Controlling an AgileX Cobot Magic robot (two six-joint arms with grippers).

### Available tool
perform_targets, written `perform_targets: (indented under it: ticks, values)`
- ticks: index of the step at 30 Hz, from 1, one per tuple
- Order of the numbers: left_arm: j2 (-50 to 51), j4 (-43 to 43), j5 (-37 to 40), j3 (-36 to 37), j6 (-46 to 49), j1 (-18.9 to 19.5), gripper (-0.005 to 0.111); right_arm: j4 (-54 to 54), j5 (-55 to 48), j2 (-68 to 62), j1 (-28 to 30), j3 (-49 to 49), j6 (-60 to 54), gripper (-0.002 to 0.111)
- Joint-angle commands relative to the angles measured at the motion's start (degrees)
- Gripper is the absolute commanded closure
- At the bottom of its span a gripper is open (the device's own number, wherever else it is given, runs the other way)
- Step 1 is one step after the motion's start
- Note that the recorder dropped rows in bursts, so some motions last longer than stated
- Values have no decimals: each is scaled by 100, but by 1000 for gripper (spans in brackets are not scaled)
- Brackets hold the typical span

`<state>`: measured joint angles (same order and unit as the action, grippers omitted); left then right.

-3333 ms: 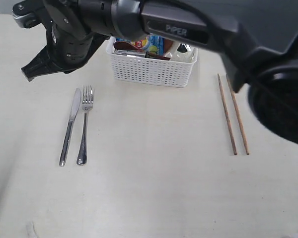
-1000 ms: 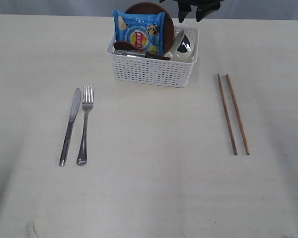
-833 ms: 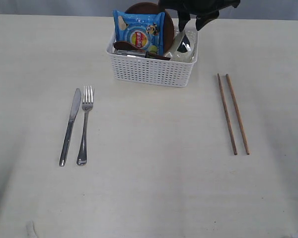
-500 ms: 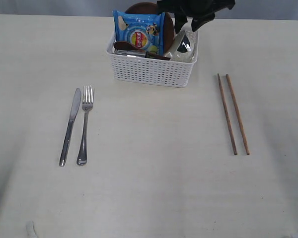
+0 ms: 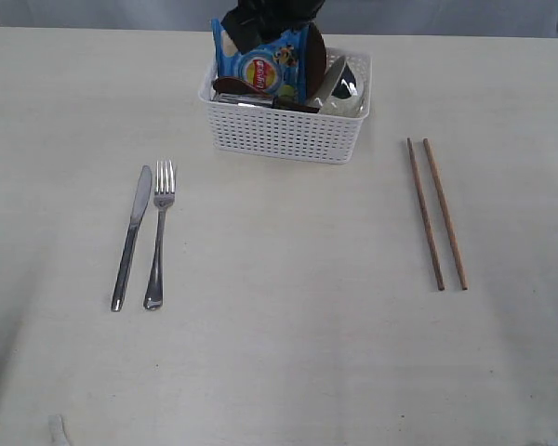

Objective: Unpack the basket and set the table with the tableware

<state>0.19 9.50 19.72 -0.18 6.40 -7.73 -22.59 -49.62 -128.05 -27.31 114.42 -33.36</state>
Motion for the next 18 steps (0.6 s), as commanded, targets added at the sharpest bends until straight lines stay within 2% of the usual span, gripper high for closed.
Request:
perform_targets:
  ticks: [1, 18]
  values:
    - [-19, -18, -10, 18, -16, -44, 107, -157, 255, -253, -38, 19, -551, 64]
    - [-19, -18, -10, 18, -6, -44, 107, -580, 1059, -810, -79, 19, -948, 64]
